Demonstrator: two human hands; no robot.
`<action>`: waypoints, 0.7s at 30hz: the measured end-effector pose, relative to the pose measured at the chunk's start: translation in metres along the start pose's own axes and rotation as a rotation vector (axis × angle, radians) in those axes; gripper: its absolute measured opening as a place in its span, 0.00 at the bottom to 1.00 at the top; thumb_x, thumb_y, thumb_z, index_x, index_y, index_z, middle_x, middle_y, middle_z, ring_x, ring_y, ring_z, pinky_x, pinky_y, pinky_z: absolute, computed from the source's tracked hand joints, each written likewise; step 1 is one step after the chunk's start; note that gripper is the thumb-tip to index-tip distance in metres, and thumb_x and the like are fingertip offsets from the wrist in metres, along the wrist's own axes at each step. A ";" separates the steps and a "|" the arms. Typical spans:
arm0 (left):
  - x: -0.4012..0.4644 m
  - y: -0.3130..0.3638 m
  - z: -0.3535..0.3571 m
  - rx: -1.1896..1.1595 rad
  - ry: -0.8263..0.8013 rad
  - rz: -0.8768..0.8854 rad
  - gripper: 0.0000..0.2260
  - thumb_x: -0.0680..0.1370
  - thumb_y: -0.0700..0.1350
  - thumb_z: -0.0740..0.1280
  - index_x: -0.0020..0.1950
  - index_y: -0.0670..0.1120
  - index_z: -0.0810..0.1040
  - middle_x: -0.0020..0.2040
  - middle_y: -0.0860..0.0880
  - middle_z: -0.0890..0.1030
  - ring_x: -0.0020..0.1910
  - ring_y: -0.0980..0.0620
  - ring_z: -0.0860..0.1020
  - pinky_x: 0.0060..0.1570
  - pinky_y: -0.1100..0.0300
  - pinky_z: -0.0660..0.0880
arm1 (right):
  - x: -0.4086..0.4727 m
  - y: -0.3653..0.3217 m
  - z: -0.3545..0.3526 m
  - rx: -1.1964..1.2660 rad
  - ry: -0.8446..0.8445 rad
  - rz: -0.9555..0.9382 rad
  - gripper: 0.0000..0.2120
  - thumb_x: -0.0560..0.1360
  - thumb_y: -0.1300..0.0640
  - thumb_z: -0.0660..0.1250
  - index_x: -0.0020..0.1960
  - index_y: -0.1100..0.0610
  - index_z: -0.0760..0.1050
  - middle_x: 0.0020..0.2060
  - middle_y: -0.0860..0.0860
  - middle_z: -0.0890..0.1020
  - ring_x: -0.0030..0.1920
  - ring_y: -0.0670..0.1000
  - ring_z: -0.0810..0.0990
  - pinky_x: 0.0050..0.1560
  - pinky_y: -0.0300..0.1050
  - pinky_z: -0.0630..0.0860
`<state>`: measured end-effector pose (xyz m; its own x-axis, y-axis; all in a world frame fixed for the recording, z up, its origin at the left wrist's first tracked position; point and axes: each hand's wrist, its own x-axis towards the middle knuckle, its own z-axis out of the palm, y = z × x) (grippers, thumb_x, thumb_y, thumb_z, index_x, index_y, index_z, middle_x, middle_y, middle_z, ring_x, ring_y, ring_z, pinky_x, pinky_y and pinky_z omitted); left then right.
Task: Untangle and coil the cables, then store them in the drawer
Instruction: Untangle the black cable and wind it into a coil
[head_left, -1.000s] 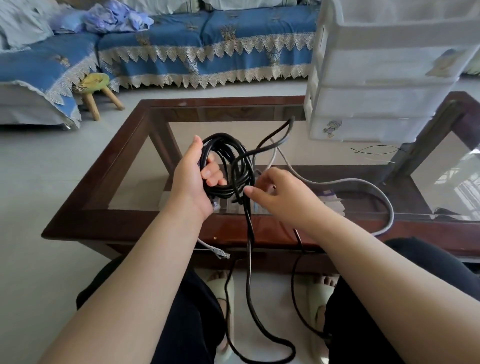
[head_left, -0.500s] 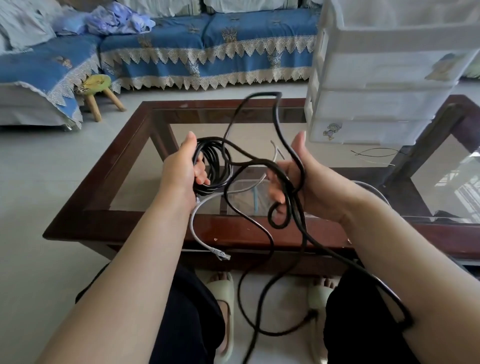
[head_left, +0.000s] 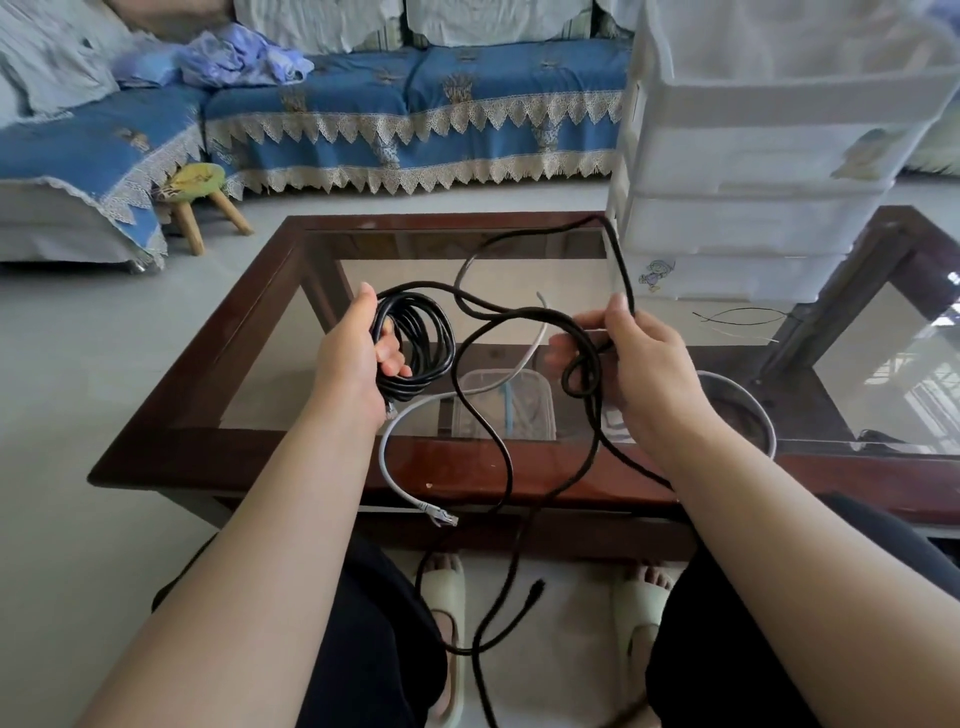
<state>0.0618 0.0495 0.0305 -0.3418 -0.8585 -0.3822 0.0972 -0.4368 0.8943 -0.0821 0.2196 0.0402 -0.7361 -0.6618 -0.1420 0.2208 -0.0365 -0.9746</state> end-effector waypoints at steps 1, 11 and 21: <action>0.000 -0.001 0.001 -0.007 -0.009 0.005 0.23 0.78 0.63 0.61 0.32 0.48 0.69 0.21 0.54 0.64 0.19 0.55 0.62 0.28 0.60 0.66 | 0.001 0.001 0.000 0.047 0.030 0.010 0.17 0.83 0.50 0.54 0.45 0.59 0.75 0.33 0.56 0.84 0.34 0.55 0.81 0.36 0.47 0.79; -0.006 0.013 -0.013 -0.195 -0.014 0.126 0.24 0.79 0.63 0.59 0.30 0.49 0.69 0.22 0.54 0.62 0.21 0.56 0.60 0.28 0.62 0.65 | -0.001 -0.011 -0.029 -0.571 -0.729 0.472 0.35 0.63 0.26 0.53 0.42 0.57 0.74 0.22 0.50 0.62 0.22 0.47 0.58 0.22 0.35 0.57; -0.017 0.000 0.003 0.206 -0.082 0.286 0.22 0.81 0.61 0.58 0.38 0.44 0.71 0.20 0.52 0.63 0.20 0.53 0.62 0.30 0.58 0.67 | -0.009 0.017 -0.007 -0.621 0.035 -1.076 0.10 0.77 0.62 0.62 0.56 0.65 0.75 0.51 0.52 0.78 0.51 0.49 0.78 0.53 0.41 0.75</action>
<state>0.0651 0.0644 0.0375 -0.4030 -0.9101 -0.0970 0.0120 -0.1113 0.9937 -0.0766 0.2304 0.0237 -0.3741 -0.4944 0.7846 -0.8382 -0.1817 -0.5141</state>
